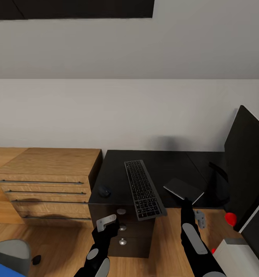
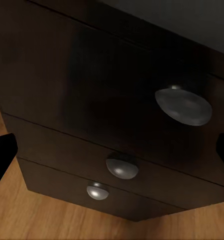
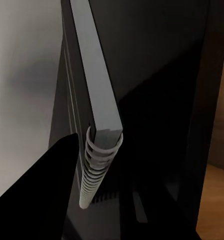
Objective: In the bedroom, organize the workspace by keeping the computer under the desk, ensuring the monitor is on the desk, placing the keyboard on the desk next to the monitor, placing the mouse on the desk next to the keyboard, moving the folder from the swivel chair onto the desk next to the mouse, stacking the notebook on top of the folder with the pen on top of the notebook, and positioning the swivel chair next to the desk.
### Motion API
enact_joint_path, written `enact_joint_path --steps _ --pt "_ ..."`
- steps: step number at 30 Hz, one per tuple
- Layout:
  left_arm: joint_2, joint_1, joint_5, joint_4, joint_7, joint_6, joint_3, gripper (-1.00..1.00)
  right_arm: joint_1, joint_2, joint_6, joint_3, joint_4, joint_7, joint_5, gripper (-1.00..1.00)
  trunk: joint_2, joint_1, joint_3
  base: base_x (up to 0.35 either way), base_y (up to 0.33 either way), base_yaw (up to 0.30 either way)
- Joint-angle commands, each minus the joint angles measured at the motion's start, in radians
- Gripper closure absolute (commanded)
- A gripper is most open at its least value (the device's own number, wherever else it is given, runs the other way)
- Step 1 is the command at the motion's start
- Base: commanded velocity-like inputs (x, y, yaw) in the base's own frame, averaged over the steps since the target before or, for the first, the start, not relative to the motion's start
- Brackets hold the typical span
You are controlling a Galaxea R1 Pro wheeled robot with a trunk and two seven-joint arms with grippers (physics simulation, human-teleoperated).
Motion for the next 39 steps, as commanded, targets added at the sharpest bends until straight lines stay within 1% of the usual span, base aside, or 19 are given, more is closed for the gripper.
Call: enact_joint_path --steps 1,7,14,23,24,39 --pt "0.001 -0.001 0.007 -0.001 0.006 0.0 -0.003 -1.0 0.0 0.001 -0.004 0.0 0.015 -0.005 -0.021 1.0 0.0 0.0 -0.001 0.004 0.0 0.0" --pt "0.001 -0.001 0.007 -0.001 0.007 0.0 -0.003 -1.0 0.0 0.0 -0.003 0.0 0.014 -0.005 -0.021 1.0 0.0 0.0 -0.001 -0.01 0.0 0.0" --pt "0.001 -0.001 0.008 0.0 0.007 0.0 -0.003 -1.0 0.0 -0.001 -0.003 0.0 0.013 -0.005 -0.021 1.0 0.0 0.0 -0.001 -0.169 0.0 0.0" --pt "0.001 -0.001 0.008 0.0 0.007 0.0 -0.003 -1.0 0.0 0.001 -0.006 0.0 0.015 -0.005 -0.021 1.0 0.0 0.0 -0.001 -0.034 0.0 0.0" --pt "0.001 -0.001 0.008 0.0 0.007 0.0 -0.003 -1.0 0.0 0.001 -0.005 0.0 0.015 -0.005 -0.021 -1.0 0.0 0.0 -0.001 -0.002 0.0 0.0" --pt "0.001 -0.001 0.008 0.0 0.007 0.0 -0.003 -1.0 0.0 -0.001 -0.003 0.0 0.013 -0.003 -0.021 -1.0 0.0 0.0 -0.001 0.0 0.0 0.0"
